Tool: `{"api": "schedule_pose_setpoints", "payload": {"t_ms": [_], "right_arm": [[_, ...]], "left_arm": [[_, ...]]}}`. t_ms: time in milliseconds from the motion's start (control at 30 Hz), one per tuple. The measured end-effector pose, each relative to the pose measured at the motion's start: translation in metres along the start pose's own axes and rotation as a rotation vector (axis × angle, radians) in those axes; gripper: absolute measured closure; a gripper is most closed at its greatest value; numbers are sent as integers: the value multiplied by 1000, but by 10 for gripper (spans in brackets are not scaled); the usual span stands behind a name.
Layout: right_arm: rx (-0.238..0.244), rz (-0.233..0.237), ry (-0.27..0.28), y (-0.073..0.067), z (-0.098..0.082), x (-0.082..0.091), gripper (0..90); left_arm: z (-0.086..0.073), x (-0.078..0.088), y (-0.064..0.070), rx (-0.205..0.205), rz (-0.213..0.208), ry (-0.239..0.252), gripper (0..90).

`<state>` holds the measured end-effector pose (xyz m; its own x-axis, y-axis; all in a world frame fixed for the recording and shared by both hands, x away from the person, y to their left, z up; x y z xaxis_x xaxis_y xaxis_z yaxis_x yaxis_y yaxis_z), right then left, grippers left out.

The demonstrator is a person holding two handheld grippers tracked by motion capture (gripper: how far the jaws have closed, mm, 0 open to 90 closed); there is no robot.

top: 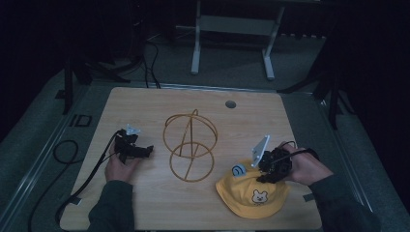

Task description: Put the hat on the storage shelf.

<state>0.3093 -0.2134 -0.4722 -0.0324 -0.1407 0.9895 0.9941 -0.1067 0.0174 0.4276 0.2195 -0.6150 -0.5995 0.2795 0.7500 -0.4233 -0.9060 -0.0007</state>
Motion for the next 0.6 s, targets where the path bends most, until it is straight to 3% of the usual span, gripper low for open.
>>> {"api": "schedule_pose_setpoints", "payload": {"t_ms": [600], "right_arm": [[4,-18,55,3,1,23,745]], "left_arm": [[0,0,0,0,0,0,21]]}}
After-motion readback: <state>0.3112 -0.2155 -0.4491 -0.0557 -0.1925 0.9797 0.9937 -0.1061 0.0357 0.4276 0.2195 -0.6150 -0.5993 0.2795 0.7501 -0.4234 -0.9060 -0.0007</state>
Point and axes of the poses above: each handheld gripper's, and its own axes: x roughly backward along the jaws, z roughly out of its top, y roughly to its right, the point moved 6 cm from there along -x, roughly forward along the jaws, and after that the axes turned 2 degrees about -y, right-handed, at the moved point
